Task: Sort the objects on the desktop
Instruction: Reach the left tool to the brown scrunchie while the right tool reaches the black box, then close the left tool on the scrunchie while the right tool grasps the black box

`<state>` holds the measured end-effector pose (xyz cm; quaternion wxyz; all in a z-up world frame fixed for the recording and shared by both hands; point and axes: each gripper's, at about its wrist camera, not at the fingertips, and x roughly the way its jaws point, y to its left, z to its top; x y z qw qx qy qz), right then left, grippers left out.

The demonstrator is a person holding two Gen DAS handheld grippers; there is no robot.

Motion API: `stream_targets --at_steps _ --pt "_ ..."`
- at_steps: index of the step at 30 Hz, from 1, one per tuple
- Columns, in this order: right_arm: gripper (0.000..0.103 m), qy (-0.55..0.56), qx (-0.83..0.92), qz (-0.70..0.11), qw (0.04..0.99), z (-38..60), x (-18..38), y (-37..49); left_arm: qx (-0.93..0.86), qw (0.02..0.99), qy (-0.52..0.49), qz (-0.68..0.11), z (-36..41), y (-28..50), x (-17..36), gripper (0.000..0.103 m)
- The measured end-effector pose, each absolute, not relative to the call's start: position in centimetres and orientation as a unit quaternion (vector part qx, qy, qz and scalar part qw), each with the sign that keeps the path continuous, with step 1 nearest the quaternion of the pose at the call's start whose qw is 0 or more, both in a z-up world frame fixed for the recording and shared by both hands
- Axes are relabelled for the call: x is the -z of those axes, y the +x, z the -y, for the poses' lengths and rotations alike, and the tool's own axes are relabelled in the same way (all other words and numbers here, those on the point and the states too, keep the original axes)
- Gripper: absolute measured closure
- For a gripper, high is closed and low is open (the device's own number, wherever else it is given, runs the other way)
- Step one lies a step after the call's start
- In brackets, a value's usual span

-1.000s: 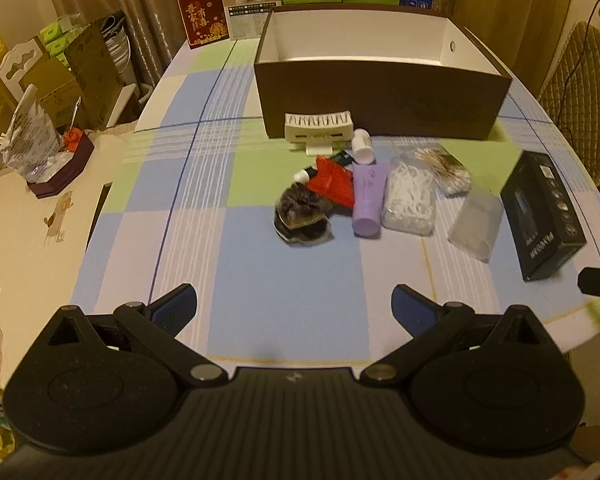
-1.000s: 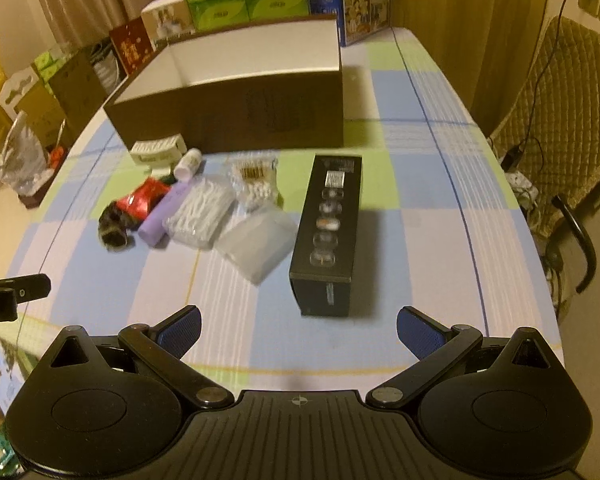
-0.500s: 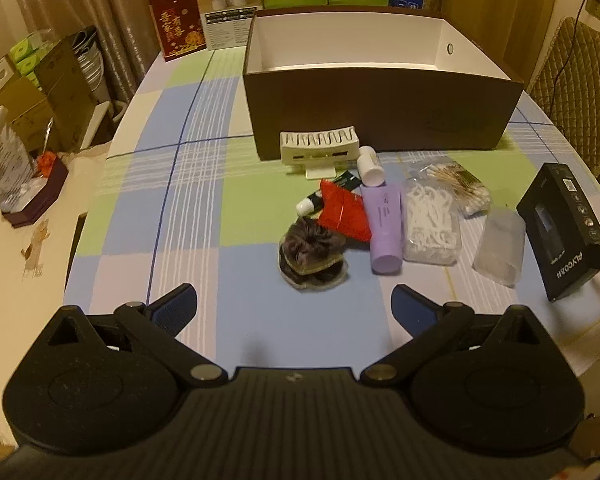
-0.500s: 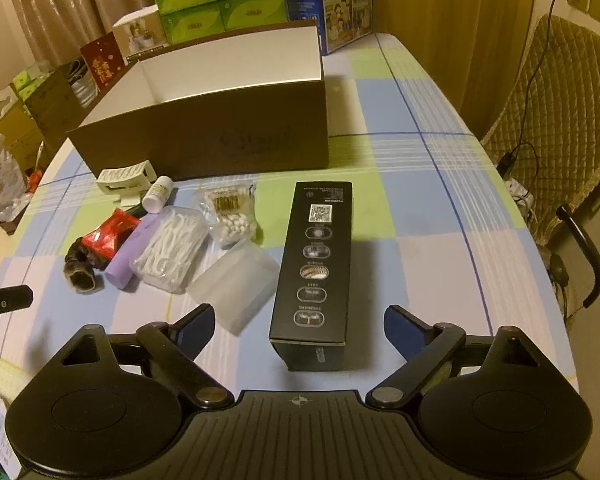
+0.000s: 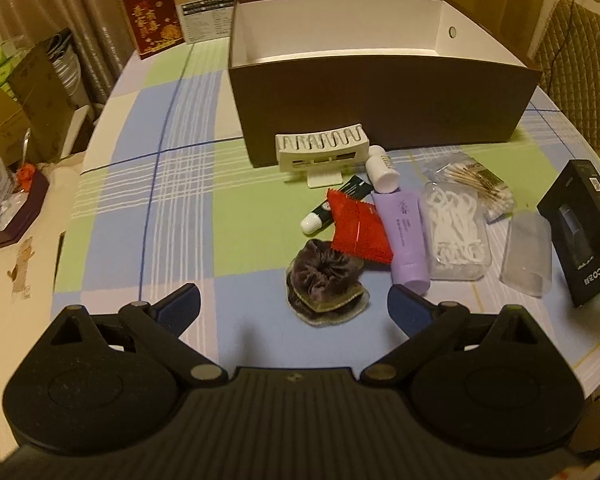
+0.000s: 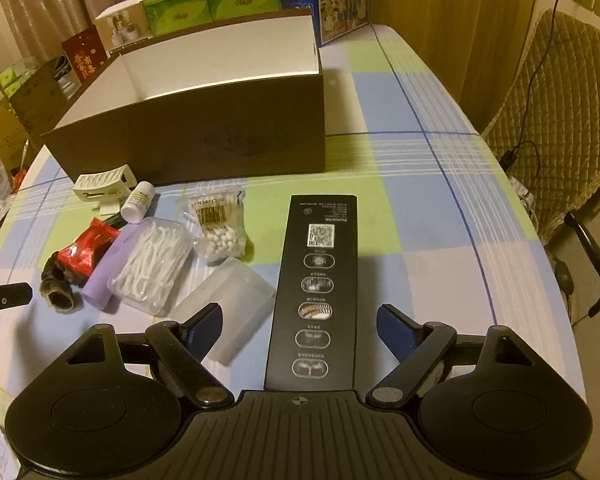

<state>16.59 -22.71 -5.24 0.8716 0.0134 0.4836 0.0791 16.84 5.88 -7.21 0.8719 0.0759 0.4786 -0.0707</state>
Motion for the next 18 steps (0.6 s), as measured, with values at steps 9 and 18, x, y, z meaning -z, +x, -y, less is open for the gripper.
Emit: stream_targets --at_steps 9,18 --pt "0.021 0.032 -0.071 -0.493 0.867 22.8 5.9 17.7 0.119 0.858 0.099 -0.49 -5.7 19.0 9.4 0.022" --pt "0.021 0.054 -0.052 -0.5 0.863 23.4 6.3 18.5 0.176 0.831 0.118 -0.514 -4.4 21.0 11.8 0.044"
